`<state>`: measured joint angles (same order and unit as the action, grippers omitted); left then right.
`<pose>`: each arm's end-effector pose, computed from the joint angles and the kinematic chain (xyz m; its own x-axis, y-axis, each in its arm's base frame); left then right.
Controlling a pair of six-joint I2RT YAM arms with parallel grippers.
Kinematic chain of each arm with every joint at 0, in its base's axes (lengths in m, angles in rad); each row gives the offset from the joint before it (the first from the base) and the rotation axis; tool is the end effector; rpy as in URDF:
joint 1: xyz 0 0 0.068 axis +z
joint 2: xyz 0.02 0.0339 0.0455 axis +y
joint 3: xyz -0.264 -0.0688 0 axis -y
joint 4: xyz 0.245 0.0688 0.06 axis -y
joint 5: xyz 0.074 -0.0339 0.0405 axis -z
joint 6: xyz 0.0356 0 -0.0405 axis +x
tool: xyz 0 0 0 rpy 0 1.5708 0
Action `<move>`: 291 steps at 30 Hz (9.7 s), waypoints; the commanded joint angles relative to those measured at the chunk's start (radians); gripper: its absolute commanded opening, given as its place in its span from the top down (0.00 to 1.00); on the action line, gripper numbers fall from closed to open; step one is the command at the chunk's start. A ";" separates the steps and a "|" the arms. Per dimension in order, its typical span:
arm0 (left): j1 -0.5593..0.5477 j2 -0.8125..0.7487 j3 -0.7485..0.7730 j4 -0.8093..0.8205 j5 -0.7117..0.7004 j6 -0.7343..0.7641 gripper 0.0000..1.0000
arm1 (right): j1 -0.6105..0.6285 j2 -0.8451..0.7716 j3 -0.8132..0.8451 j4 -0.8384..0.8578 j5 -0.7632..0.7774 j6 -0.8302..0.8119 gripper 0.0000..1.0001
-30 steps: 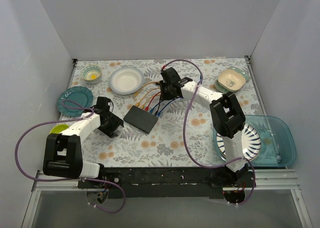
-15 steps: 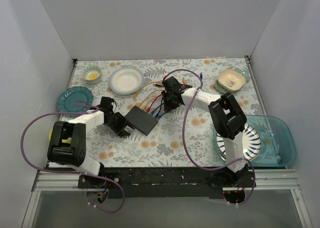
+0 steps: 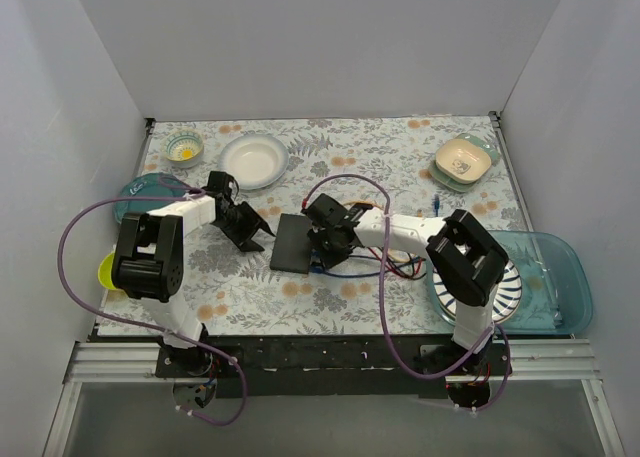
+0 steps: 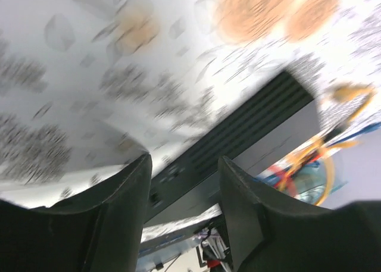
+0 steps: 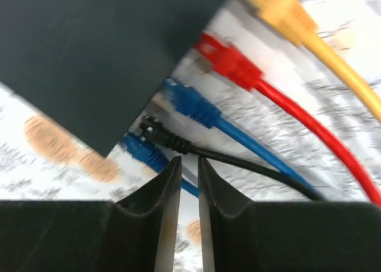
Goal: Pull the plug from the switch port
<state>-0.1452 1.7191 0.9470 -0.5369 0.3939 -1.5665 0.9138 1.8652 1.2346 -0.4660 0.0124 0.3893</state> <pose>0.2989 -0.0575 0.1434 -0.2360 -0.8987 0.3696 -0.9548 0.1436 -0.2604 0.2324 0.3006 0.1726 -0.8019 -0.4183 -0.4266 -0.5231 0.8365 0.1631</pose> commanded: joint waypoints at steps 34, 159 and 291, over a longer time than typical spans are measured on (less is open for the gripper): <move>-0.349 -0.532 -0.316 -0.117 -0.158 -0.093 0.97 | -0.328 0.287 0.456 -0.073 -0.078 0.060 0.78; -0.218 -0.599 -0.126 0.083 -0.378 -0.155 0.47 | -0.311 -0.167 -0.242 0.546 -0.393 0.480 0.26; -0.298 0.247 0.134 0.367 0.085 -0.035 0.60 | -0.469 0.035 -0.469 0.695 -0.569 0.292 0.99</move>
<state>-0.4469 1.9297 1.1233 -0.0807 0.5438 -1.6245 0.4393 1.8942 0.7929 0.4503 -0.5808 0.7895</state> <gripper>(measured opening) 0.393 0.060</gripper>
